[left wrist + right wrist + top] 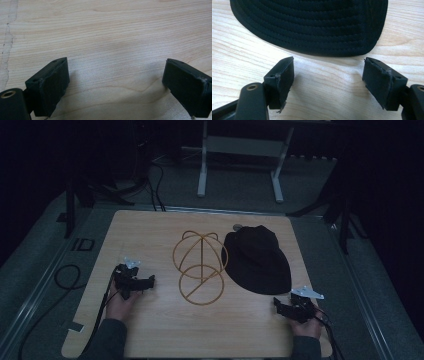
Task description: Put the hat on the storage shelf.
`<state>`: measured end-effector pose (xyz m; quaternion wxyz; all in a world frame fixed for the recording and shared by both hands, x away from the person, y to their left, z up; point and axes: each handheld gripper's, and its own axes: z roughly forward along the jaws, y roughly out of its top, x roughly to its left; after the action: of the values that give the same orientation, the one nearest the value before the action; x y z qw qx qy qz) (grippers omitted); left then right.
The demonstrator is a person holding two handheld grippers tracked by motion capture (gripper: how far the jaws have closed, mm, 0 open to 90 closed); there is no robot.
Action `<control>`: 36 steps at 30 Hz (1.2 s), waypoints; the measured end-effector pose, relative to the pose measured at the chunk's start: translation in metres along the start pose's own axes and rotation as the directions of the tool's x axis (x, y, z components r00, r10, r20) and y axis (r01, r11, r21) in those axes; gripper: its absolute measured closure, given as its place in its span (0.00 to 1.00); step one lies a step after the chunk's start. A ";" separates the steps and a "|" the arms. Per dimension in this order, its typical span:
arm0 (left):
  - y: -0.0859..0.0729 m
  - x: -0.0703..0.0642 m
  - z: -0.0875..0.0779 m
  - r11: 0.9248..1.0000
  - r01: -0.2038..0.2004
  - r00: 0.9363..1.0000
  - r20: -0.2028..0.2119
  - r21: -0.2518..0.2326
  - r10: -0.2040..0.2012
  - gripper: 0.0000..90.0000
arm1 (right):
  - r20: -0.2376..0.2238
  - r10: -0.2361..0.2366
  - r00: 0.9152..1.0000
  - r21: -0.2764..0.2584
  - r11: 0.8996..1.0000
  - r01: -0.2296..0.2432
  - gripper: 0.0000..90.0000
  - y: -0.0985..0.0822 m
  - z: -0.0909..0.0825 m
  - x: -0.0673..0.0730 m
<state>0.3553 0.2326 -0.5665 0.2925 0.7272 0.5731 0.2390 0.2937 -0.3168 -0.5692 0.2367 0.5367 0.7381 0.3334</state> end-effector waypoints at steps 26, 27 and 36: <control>0.000 0.000 0.000 1.000 0.006 1.000 0.000 -0.003 -0.006 0.08 | -0.117 -0.100 0.988 0.165 0.979 0.119 0.18 0.028 -0.013 -0.026; 0.000 0.000 0.000 1.000 0.004 1.000 0.001 -0.002 -0.004 0.08 | -0.141 -0.095 0.985 0.174 0.978 0.119 0.14 0.031 -0.014 -0.027; 0.000 0.000 0.000 1.000 0.004 1.000 0.000 -0.002 -0.004 0.08 | -0.150 -0.150 0.977 0.232 0.955 0.183 0.19 0.060 -0.021 -0.030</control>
<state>0.3553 0.2323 -0.5665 0.2937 0.7260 0.5741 0.2388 0.3261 -0.3380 -0.5101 0.1472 0.4746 0.8301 0.2531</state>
